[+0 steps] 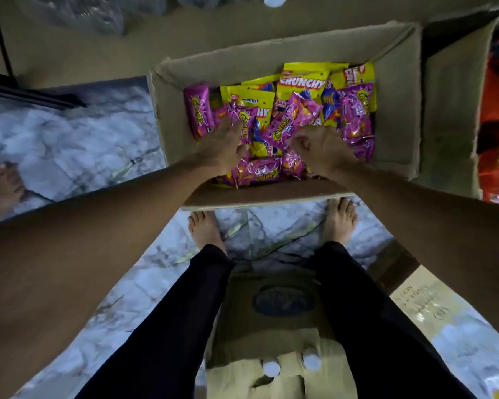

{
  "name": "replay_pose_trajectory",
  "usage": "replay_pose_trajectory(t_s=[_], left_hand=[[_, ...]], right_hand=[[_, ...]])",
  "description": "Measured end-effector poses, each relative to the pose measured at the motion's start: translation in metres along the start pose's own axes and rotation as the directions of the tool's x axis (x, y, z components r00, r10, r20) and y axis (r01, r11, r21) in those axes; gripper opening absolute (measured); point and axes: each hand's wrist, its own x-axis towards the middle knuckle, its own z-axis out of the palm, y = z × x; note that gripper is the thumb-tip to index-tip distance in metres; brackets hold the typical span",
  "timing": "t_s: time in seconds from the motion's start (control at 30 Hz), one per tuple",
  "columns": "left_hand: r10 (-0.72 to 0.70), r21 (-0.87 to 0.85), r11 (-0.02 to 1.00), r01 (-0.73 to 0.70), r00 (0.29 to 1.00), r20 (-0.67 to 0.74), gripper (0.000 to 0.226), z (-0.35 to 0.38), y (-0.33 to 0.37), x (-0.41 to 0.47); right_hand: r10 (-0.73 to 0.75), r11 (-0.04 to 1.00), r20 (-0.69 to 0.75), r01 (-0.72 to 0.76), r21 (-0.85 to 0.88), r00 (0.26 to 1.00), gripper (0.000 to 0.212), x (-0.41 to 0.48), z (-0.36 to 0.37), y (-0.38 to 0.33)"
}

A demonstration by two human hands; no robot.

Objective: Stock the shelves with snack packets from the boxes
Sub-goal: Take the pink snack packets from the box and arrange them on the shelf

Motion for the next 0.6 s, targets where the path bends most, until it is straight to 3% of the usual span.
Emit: replay_pose_trajectory(t_s=[0.07,0.13,0.2,0.27,0.3,0.33,0.37,0.43,0.5,0.57,0.6], left_hand=[[-0.095,-0.004,0.995,0.095,0.993,-0.073,0.059,0.019,-0.007,0.01],[-0.313,-0.017,0.95,0.313,0.95,0.006,0.052,0.071,-0.01,-0.005],[-0.477,-0.027,0.878,0.477,0.879,0.025,0.044,0.131,-0.034,-0.008],[-0.647,-0.166,0.74,0.652,0.757,0.086,0.038,0.202,-0.075,-0.051],[-0.67,-0.121,0.74,0.661,0.74,-0.058,0.037,0.237,-0.105,-0.048],[-0.651,-0.153,0.758,0.634,0.721,-0.238,0.037,0.258,-0.119,-0.044],[-0.614,-0.131,0.786,0.605,0.737,-0.282,0.037,0.269,-0.128,-0.042],[-0.63,-0.036,0.762,0.647,0.727,-0.273,0.036,0.26,-0.131,-0.036],[-0.549,-0.17,0.834,0.524,0.816,-0.182,0.039,0.256,-0.12,-0.04],[-0.457,0.102,0.871,0.481,0.868,-0.196,0.048,0.186,-0.108,0.006],[-0.354,0.239,0.891,0.387,0.92,-0.17,0.055,0.136,-0.095,0.033]], right_hand=[[-0.034,0.999,0.006,0.034,0.012,0.999,0.033,0.014,0.009,0.003],[-0.064,0.998,0.001,0.064,0.013,0.998,0.028,0.025,0.015,0.004],[-0.108,0.985,-0.008,0.106,-0.134,0.994,0.031,0.036,0.021,0.005],[-0.161,0.941,0.006,0.156,-0.299,0.987,0.04,0.045,0.026,0.006],[-0.185,0.918,0.028,0.183,-0.352,0.982,0.044,0.05,0.027,0.007],[-0.195,0.899,0.058,0.202,-0.389,0.979,0.048,0.054,0.028,0.009],[-0.19,0.885,0.084,0.208,-0.416,0.978,0.052,0.058,0.027,0.01],[-0.126,0.868,0.112,0.164,-0.469,0.986,0.064,0.064,0.025,0.014],[-0.046,0.815,0.113,0.103,-0.57,0.993,0.075,0.067,0.021,0.015],[0.019,0.743,0.107,0.058,-0.667,0.994,0.072,0.067,0.017,0.014],[0.046,0.722,0.102,0.037,-0.691,0.994,0.067,0.066,0.015,0.015]])
